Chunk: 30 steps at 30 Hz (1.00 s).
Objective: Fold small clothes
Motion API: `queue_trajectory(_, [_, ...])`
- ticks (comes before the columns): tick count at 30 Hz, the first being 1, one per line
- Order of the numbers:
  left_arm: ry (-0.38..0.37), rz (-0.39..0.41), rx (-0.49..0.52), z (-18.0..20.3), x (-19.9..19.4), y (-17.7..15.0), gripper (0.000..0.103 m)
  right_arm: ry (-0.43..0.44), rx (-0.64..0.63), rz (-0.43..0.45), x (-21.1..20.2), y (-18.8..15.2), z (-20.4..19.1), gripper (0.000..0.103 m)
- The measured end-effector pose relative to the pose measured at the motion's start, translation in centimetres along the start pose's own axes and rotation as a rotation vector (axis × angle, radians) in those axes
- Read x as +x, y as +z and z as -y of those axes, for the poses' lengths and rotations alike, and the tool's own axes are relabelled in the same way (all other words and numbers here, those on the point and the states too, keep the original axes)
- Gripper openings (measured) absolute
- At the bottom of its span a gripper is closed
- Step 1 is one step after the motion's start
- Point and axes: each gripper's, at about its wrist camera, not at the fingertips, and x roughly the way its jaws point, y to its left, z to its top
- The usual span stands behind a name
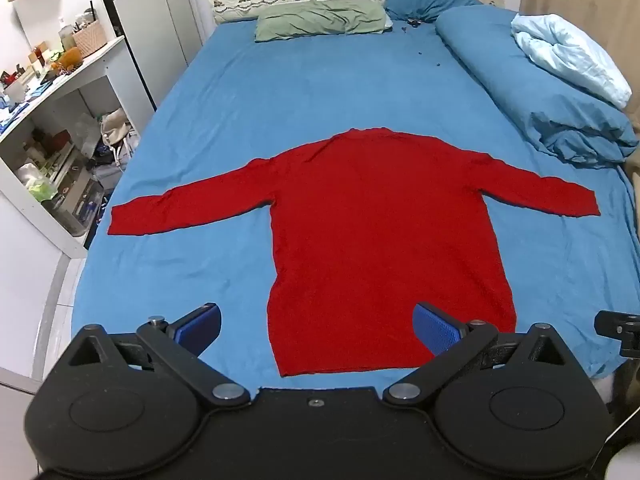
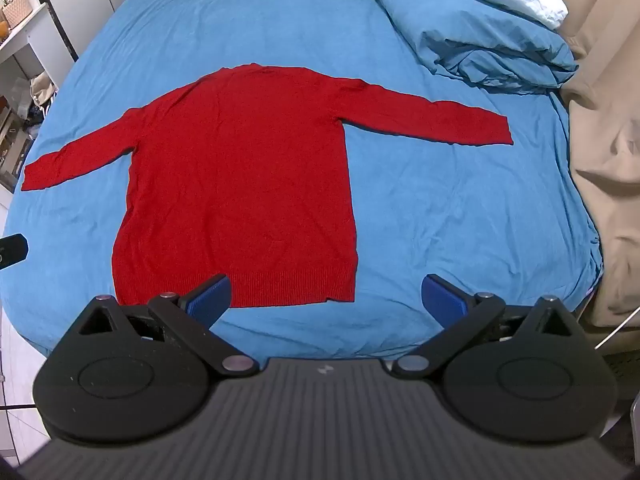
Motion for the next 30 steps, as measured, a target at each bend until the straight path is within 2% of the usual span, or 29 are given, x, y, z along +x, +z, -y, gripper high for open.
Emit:
queue_trajectory(3, [-0.014, 0.013, -0.017, -0.8, 0.3, -0.1, 0.103, 0.0, -0.001, -0.001, 0.0, 0.1, 0.0, 0.103])
queue_trajectory(9, [0.004, 0.029, -0.01, 0.0, -0.1, -1.0, 0.103, -0.002, -0.002, -0.004, -0.1, 0.2, 0.0, 0.103])
queue_trajectory(30, [0.005, 0.02, -0.023, -0.4, -0.3, -0.2, 0.103, -0.001, -0.003, -0.002, -0.2, 0.3, -0.1, 0.103])
